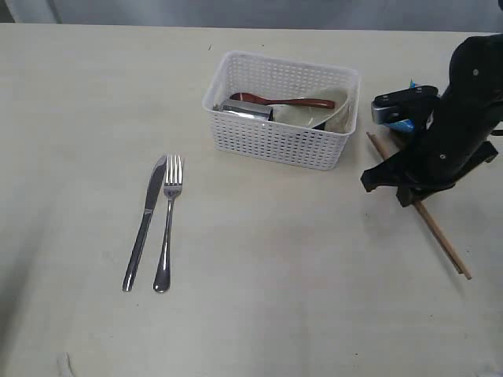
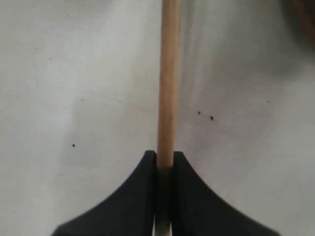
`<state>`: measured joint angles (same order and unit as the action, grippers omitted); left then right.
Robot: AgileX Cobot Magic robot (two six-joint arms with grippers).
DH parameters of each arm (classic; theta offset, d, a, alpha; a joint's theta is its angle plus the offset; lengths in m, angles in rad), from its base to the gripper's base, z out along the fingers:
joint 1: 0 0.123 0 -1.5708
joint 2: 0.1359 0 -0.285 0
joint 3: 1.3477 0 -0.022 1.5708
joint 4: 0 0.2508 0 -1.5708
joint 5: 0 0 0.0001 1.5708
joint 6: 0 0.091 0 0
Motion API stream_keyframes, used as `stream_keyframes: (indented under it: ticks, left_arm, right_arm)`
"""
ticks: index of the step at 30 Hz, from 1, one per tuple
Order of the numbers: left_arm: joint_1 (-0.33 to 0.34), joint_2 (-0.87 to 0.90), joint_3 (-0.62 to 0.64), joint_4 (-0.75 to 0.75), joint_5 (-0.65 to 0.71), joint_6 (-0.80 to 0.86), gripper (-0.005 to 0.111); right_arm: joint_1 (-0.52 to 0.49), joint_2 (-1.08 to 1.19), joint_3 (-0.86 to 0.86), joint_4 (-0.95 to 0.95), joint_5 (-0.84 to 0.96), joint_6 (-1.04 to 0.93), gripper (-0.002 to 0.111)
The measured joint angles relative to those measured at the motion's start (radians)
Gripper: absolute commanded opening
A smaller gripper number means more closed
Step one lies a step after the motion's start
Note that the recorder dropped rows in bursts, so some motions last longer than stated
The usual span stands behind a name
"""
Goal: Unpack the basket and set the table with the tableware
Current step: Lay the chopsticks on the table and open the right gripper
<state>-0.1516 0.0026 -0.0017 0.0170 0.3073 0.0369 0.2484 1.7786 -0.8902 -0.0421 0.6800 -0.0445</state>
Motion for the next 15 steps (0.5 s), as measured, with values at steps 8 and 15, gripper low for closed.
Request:
stream_keyframes:
  ticks: [8,15]
  left_arm:
    - [0.000,0.000,0.000,0.000,0.000,0.000,0.000]
    - [0.000,0.000,0.000,0.000,0.000,0.000,0.000]
  right_arm:
    - [0.000,0.061,0.000,0.000,-0.067,0.000,0.000]
    - [0.000,0.077,-0.006,-0.008,-0.076,0.004,0.041]
